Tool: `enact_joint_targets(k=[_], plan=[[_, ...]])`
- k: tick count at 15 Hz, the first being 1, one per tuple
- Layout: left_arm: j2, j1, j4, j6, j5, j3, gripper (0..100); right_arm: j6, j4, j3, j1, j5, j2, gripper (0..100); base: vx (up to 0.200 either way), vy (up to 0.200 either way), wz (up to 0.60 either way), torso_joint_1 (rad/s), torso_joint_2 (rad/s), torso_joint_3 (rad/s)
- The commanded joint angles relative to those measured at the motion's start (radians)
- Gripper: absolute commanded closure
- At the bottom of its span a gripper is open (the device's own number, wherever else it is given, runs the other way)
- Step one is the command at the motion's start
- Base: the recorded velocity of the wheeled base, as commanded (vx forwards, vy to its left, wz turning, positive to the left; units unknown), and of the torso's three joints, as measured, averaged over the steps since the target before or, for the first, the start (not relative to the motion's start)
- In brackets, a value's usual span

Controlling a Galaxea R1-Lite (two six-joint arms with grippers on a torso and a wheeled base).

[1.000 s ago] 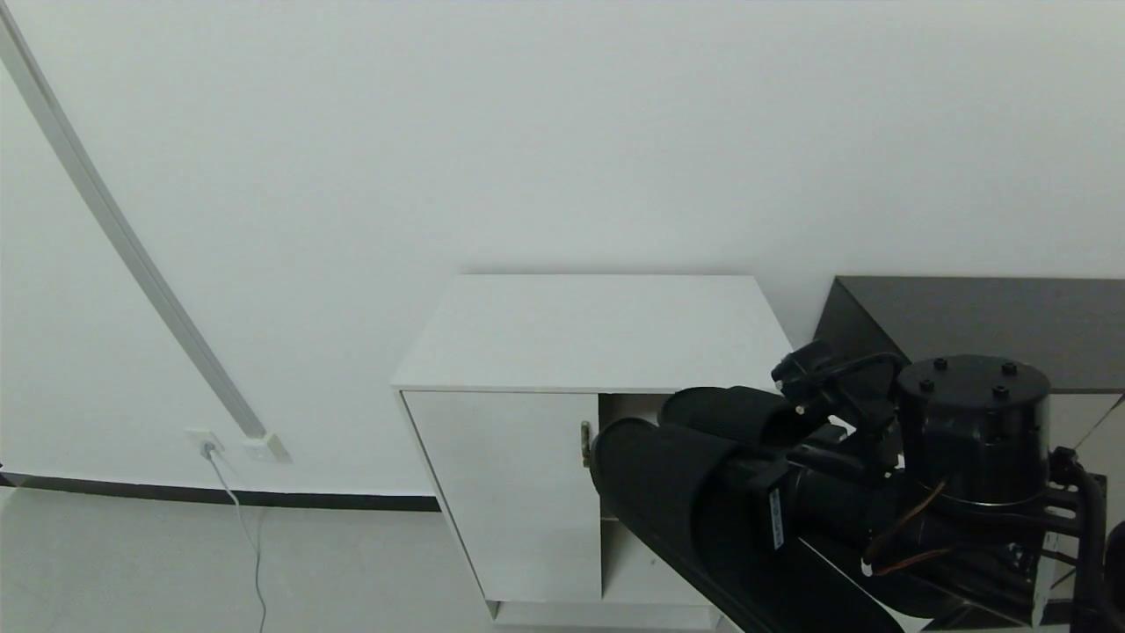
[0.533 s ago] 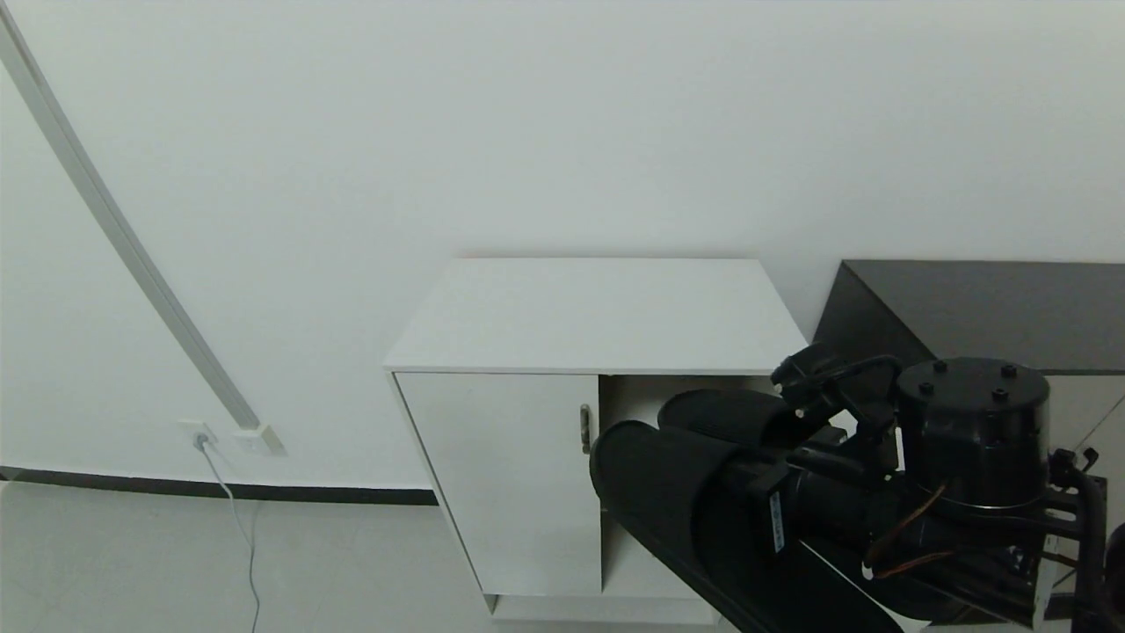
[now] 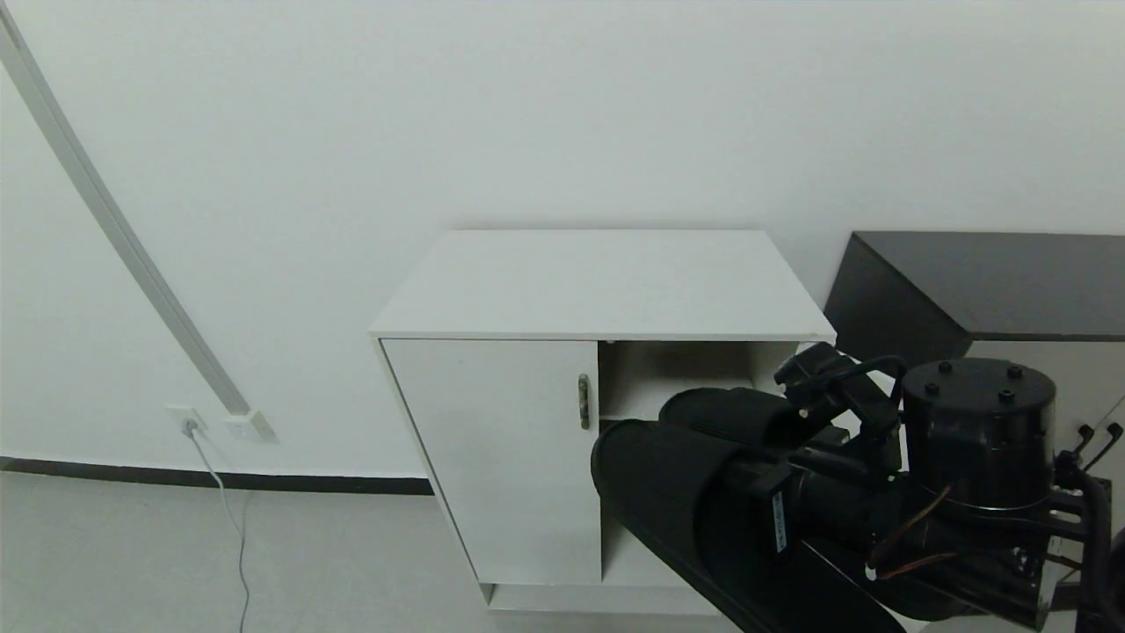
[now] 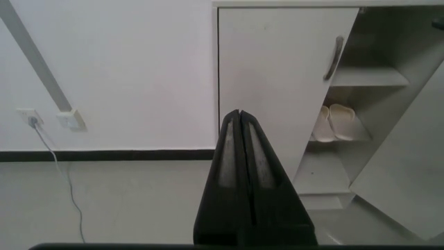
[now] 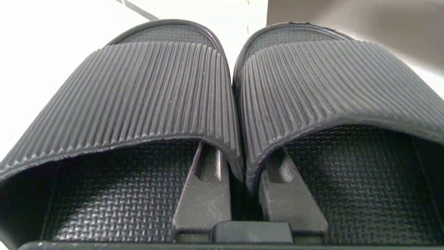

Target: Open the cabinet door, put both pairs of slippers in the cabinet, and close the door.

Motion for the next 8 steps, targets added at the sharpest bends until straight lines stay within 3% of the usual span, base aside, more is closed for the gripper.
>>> enact_joint_targets(k=[1,8], plan=[[0.000,0.000,0.000,0.000,0.000,0.000,100,0.000,-0.009,0.002,0.000,0.000,0.003,100,0.000,0.000,0.00,-0.222,0.55,0.315],[0.000,0.000,0.000,0.000,0.002,0.000,100,0.000,-0.015,0.016,0.000,0.000,0.007,100,0.000,0.000,0.00,-0.209,0.53,0.318]])
